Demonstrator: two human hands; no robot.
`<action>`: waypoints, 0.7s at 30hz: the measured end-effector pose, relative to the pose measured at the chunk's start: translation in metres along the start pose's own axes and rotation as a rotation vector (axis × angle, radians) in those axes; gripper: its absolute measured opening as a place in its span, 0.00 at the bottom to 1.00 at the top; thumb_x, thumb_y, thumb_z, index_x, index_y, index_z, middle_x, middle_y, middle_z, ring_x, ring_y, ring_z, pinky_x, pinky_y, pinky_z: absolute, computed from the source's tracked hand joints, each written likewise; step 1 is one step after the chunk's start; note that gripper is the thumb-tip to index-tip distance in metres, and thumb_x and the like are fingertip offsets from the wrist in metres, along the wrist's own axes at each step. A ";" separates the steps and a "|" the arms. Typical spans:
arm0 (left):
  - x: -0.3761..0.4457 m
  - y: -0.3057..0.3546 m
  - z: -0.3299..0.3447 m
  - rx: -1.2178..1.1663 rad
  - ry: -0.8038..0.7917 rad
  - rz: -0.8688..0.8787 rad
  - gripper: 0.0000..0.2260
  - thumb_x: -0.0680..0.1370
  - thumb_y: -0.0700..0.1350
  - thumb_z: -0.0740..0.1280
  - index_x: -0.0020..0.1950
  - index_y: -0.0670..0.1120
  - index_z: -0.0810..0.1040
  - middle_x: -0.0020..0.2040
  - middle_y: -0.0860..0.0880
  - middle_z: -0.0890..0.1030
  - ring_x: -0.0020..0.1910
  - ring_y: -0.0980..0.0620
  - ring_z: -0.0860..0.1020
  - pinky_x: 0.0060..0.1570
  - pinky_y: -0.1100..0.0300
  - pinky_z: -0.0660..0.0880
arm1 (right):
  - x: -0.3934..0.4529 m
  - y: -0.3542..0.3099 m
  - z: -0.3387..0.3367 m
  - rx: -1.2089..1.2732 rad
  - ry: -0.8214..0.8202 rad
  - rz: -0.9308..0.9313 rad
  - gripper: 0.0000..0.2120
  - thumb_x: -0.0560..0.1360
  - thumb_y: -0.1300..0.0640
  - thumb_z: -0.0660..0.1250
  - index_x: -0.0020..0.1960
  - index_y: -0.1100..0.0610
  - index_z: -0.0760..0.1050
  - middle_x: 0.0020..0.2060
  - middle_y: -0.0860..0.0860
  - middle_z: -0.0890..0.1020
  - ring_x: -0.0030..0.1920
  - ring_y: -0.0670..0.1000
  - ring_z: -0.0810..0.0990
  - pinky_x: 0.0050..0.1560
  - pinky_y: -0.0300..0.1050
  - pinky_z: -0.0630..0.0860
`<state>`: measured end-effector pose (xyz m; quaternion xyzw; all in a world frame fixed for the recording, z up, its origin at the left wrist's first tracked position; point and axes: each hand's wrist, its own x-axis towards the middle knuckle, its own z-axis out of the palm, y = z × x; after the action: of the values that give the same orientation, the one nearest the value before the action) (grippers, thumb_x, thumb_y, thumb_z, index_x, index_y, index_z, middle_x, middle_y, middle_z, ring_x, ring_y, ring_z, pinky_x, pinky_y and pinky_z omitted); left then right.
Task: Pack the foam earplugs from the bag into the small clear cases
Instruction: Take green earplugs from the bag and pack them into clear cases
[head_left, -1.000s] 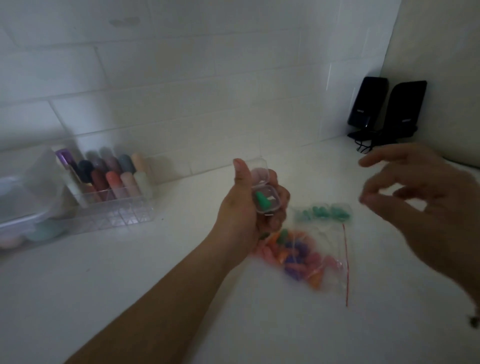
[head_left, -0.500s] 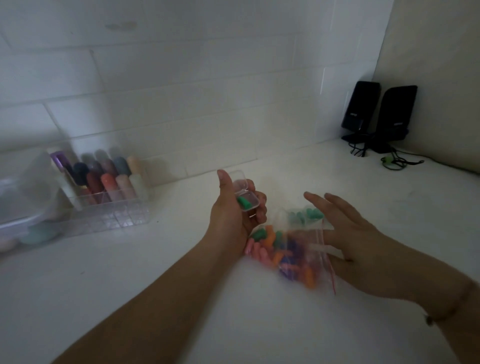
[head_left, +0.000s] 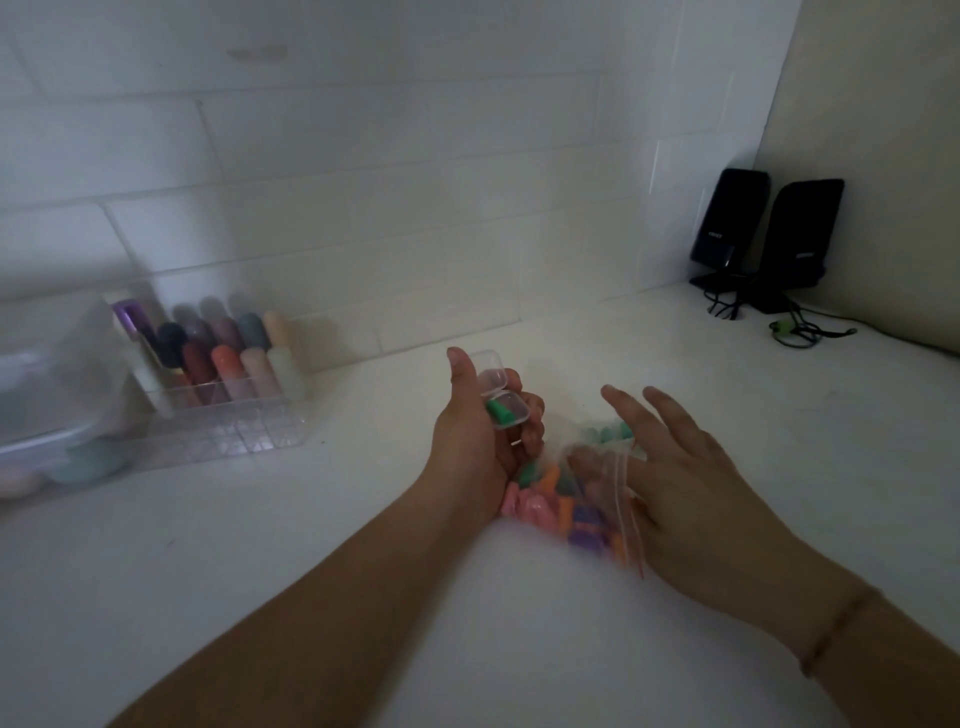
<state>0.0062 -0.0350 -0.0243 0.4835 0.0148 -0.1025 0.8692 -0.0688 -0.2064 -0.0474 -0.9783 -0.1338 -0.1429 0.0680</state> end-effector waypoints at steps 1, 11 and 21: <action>0.000 0.000 0.000 0.000 -0.003 0.002 0.28 0.79 0.68 0.48 0.40 0.46 0.71 0.29 0.44 0.72 0.22 0.49 0.67 0.22 0.65 0.64 | 0.002 -0.001 0.001 0.019 0.003 0.007 0.16 0.71 0.46 0.59 0.55 0.45 0.79 0.76 0.49 0.58 0.75 0.56 0.51 0.67 0.62 0.67; -0.001 -0.004 0.001 0.017 -0.035 0.007 0.28 0.79 0.68 0.49 0.39 0.45 0.71 0.29 0.44 0.73 0.23 0.49 0.67 0.24 0.65 0.65 | 0.009 -0.016 -0.012 0.054 -0.066 0.043 0.28 0.65 0.31 0.46 0.55 0.36 0.76 0.76 0.46 0.59 0.76 0.58 0.52 0.68 0.57 0.63; -0.002 -0.006 0.002 0.026 -0.061 -0.007 0.28 0.78 0.69 0.49 0.40 0.45 0.71 0.29 0.44 0.72 0.24 0.49 0.67 0.25 0.64 0.64 | 0.013 -0.004 0.004 0.198 0.068 0.035 0.26 0.61 0.31 0.59 0.50 0.44 0.79 0.65 0.47 0.73 0.70 0.56 0.66 0.67 0.59 0.67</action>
<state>0.0026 -0.0393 -0.0282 0.4914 -0.0112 -0.1202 0.8625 -0.0574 -0.1993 -0.0467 -0.9636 -0.1277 -0.1607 0.1712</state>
